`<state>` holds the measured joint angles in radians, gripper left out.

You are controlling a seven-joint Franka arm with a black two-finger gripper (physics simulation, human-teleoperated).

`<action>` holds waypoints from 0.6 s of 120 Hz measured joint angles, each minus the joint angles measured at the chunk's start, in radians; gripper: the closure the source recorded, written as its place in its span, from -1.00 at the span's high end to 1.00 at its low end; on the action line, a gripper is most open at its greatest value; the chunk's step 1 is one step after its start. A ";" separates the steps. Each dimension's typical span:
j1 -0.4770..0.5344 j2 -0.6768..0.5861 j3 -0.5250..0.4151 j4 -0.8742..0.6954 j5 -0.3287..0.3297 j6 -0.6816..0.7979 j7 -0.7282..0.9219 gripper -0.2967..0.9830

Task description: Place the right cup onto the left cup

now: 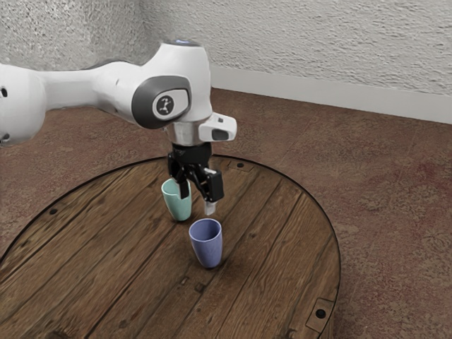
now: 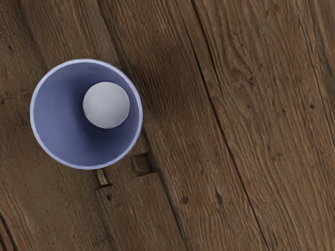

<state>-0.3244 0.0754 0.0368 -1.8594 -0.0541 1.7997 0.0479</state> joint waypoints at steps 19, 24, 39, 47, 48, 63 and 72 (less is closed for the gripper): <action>0.014 0.084 0.000 -0.007 -0.001 0.078 -0.015 0.39; 0.012 0.111 0.000 -0.004 -0.001 0.098 -0.018 0.37; 0.005 0.150 0.000 -0.006 -0.002 0.142 -0.030 0.32; 0.004 0.166 0.000 -0.008 -0.002 0.158 -0.037 0.29; 0.004 0.169 0.000 -0.008 -0.002 0.160 -0.038 0.29; 0.004 0.205 0.002 -0.006 -0.003 0.191 -0.049 0.23; 0.003 0.229 0.004 0.000 -0.003 0.208 -0.054 0.19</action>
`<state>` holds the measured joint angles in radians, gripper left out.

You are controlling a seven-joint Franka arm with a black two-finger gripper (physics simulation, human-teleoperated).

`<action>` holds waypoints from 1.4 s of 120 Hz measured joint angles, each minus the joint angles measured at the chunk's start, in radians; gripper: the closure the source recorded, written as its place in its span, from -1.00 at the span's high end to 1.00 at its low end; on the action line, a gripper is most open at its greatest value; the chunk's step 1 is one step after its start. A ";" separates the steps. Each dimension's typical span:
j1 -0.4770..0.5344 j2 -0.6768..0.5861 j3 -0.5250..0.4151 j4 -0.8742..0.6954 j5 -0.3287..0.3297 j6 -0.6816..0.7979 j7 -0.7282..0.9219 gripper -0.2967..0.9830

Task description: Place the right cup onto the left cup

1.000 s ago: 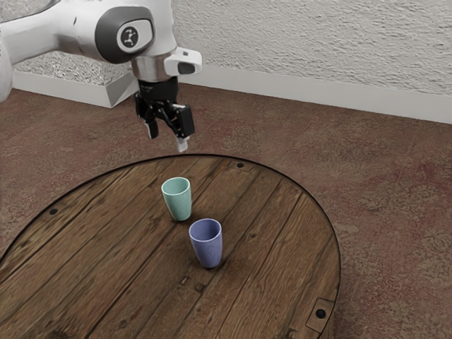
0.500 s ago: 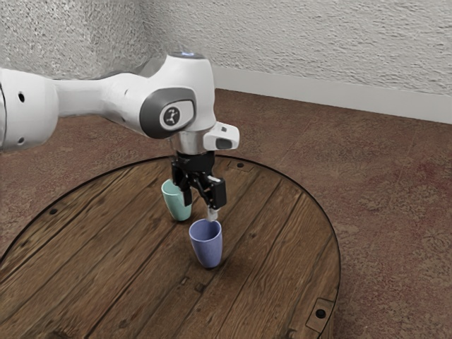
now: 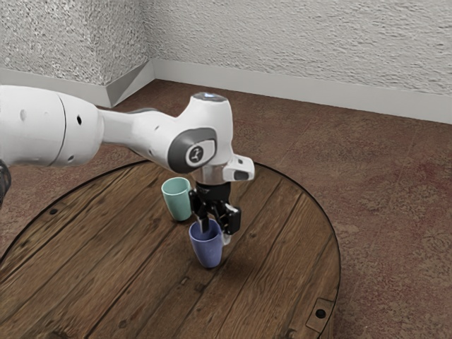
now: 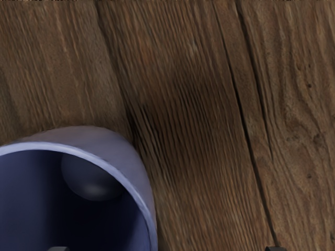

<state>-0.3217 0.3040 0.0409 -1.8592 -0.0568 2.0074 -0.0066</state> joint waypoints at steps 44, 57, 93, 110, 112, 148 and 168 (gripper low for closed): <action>-0.002 0.072 0.007 0.048 0.002 0.036 -0.020 -0.14; -0.002 0.075 0.007 0.054 0.003 0.036 -0.024 -0.32; 0.001 0.073 0.007 0.054 0.005 0.036 -0.035 -0.63; 0.000 0.055 0.009 0.055 0.013 0.027 -0.043 -0.66; 0.000 0.051 0.010 0.055 0.014 0.024 -0.044 -0.66; 0.014 0.012 0.055 0.141 0.064 -0.049 -0.050 -0.69; 0.023 0.019 0.062 0.257 0.112 -0.112 -0.037 -0.69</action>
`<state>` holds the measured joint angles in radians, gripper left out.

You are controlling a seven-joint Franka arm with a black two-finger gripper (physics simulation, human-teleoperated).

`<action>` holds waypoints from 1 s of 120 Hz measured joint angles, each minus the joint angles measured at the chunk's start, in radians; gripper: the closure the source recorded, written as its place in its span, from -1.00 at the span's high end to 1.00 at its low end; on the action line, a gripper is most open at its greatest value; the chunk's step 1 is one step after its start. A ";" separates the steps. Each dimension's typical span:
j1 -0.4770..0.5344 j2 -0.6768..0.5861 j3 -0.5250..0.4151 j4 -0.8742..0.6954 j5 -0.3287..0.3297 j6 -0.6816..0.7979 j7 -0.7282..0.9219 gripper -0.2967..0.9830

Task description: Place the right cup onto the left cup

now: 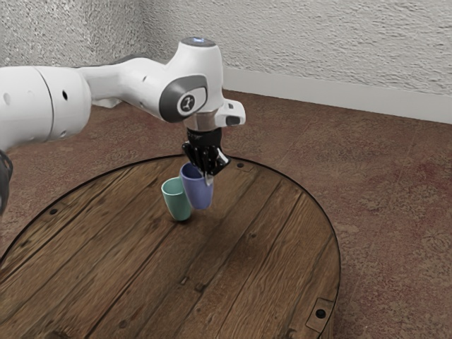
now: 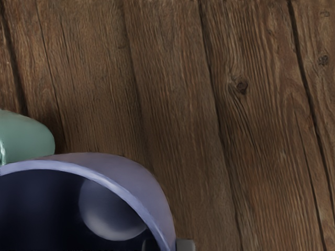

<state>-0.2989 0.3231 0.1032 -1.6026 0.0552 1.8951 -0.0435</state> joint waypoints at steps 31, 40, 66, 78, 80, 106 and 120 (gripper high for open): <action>0.004 0.051 0.073 0.138 0.034 -0.060 0.051 -0.69; 0.014 0.076 0.091 0.168 0.032 -0.067 0.070 -0.69; 0.046 0.083 0.113 0.160 -0.008 -0.073 0.120 -0.69; 0.048 0.078 0.123 0.135 -0.031 -0.071 0.138 -0.69; 0.048 0.078 0.125 0.132 -0.034 -0.070 0.141 -0.69; 0.052 0.081 0.131 0.127 -0.050 -0.066 0.170 -0.69; 0.053 0.086 0.138 0.129 -0.052 -0.062 0.182 -0.69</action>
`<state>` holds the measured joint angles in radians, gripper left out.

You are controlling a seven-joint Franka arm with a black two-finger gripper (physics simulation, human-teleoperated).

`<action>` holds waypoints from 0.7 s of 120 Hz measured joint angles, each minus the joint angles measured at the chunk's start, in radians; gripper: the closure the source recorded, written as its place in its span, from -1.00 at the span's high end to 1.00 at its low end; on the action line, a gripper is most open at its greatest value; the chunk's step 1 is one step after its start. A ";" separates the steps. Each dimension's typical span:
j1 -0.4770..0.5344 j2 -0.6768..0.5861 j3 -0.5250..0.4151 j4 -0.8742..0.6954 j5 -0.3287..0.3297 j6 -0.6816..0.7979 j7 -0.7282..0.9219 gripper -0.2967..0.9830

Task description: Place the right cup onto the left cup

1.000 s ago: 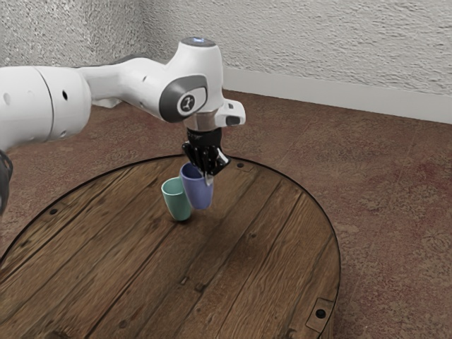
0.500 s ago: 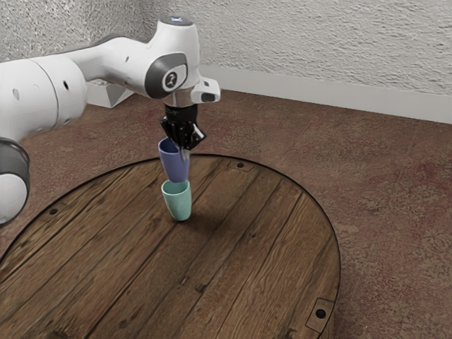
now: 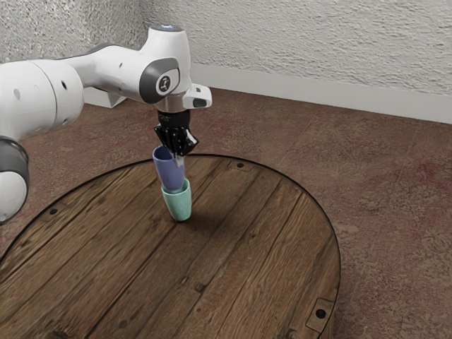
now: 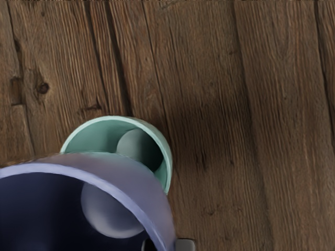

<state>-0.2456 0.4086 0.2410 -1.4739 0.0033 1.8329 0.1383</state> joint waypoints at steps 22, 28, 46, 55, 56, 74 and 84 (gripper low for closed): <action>0.013 0.040 0.000 0.014 -0.001 0.009 0.015 -0.69; 0.016 0.048 0.000 0.014 -0.004 0.014 0.018 -0.69; 0.024 0.065 0.000 0.015 -0.016 0.026 0.026 -0.68; 0.024 0.066 0.000 0.015 -0.027 0.028 0.031 -0.54; 0.024 0.066 0.000 0.015 -0.028 0.028 0.031 -0.52; 0.025 0.062 0.000 0.014 -0.051 0.024 0.038 -0.14; 0.025 0.048 0.001 0.014 -0.057 0.015 0.041 0.04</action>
<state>-0.2205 0.4562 0.2420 -1.4594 -0.0541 1.8481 0.1793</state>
